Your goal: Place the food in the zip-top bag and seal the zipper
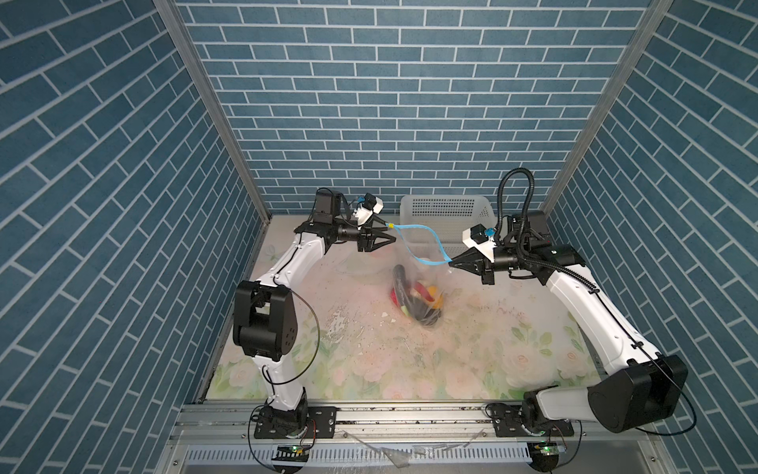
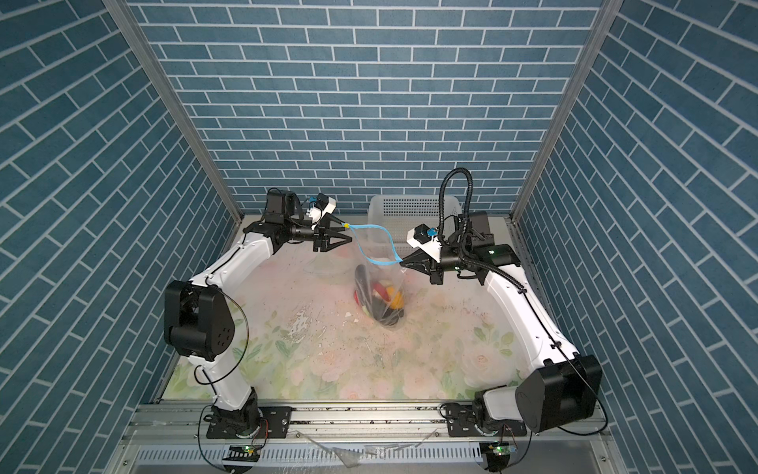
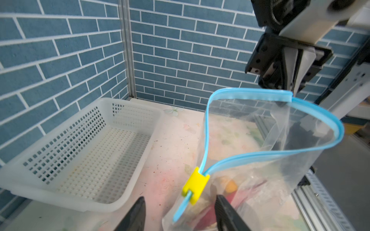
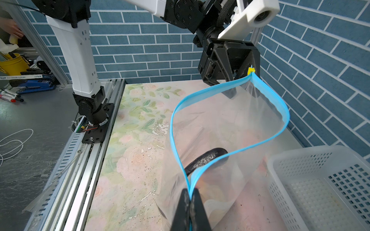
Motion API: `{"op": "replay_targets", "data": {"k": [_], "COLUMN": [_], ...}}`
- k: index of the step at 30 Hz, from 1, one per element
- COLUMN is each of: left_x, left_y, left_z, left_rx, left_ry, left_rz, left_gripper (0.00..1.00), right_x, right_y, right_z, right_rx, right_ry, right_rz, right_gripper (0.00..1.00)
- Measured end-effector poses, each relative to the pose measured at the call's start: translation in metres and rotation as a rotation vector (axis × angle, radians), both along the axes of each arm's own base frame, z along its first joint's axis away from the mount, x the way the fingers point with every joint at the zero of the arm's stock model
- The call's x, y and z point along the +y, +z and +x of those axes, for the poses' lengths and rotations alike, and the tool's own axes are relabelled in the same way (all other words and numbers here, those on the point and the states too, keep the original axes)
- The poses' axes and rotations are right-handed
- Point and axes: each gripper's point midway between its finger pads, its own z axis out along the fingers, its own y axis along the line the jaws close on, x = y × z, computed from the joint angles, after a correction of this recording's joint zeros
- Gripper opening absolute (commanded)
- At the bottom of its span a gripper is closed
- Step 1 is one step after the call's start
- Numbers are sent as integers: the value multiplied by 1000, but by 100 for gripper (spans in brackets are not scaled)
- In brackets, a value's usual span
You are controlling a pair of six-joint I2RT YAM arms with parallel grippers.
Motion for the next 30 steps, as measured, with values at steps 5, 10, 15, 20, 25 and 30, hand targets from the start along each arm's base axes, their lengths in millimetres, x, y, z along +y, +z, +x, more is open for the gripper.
{"op": "replay_targets", "data": {"k": [5, 10, 15, 20, 25, 30], "left_x": [1, 2, 5, 12, 20, 30], "left_y": [0, 0, 7, 8, 7, 9], "left_z": [-1, -1, -9, -27, -46, -66], "left_rx": [3, -2, -10, 3, 35, 49], "left_ry": [-1, 25, 44, 83, 147, 229], "left_rz": [10, 25, 27, 28, 25, 23], "left_gripper": [7, 0, 0, 0, 0, 0], "right_x": [-1, -3, -5, -8, -10, -13], "right_y": [-2, -2, -3, -4, -5, -5], "right_z": [2, 4, 7, 10, 12, 12], "right_rx": [1, 1, 0, -3, -4, -4], "right_ry": [-8, -19, -31, -48, -73, -93], "right_rz": [-6, -10, -14, -26, -40, -55], "right_gripper": [0, 0, 0, 0, 0, 0]}}
